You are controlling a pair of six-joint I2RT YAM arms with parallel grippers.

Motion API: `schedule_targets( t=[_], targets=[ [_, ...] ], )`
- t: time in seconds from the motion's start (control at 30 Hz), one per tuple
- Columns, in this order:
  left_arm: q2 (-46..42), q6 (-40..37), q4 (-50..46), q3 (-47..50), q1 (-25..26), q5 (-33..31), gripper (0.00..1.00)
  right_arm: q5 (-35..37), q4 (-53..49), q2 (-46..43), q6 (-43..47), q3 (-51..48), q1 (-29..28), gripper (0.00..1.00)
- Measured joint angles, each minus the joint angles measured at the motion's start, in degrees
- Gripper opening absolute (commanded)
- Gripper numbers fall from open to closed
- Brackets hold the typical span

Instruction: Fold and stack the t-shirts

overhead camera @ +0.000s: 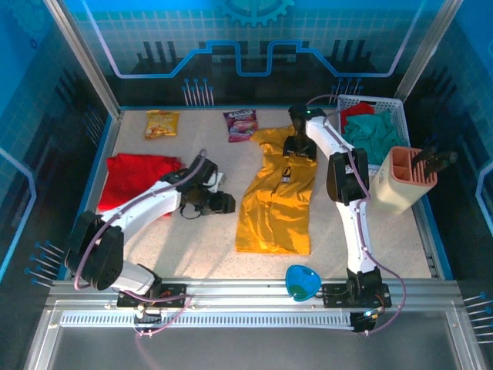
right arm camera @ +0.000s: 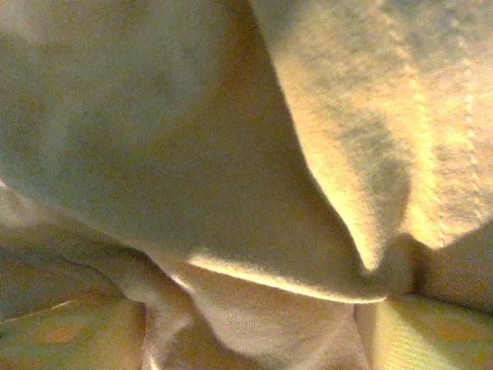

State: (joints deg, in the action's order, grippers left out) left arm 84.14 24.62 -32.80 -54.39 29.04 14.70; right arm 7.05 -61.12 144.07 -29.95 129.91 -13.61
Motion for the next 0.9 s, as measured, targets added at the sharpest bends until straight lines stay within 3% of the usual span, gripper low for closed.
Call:
schedule_targets(
  t=[0.13, 0.27, 0.53, 0.73, 0.9],
  targets=[
    [4.76, 2.27, 1.44, 0.0, 4.61, -0.09, 0.53, -1.55, -1.05, 3.56, -1.14, 6.78, 1.46, 0.73],
    [7.76, 3.41, 1.27, -1.14, 4.63, -1.9, 0.53, -1.42, -0.26, 3.39, -1.31, 5.75, 1.46, 0.73],
    [17.88, 3.15, 0.35, -23.58, -2.93, -5.51, 0.57, -1.27, 7.13, -4.96, -1.27, -9.77, 1.57, 0.73],
    [30.29, 2.45, 2.49, -39.12, -8.02, -8.33, 0.58, -2.25, 8.5, -7.17, -1.29, -13.14, 1.75, 0.76],
    [41.11, 3.04, 6.67, -46.01, -9.99, -8.59, 0.58, -5.88, 10.78, -10.82, -1.27, -18.45, 1.75, 0.82]
  ],
)
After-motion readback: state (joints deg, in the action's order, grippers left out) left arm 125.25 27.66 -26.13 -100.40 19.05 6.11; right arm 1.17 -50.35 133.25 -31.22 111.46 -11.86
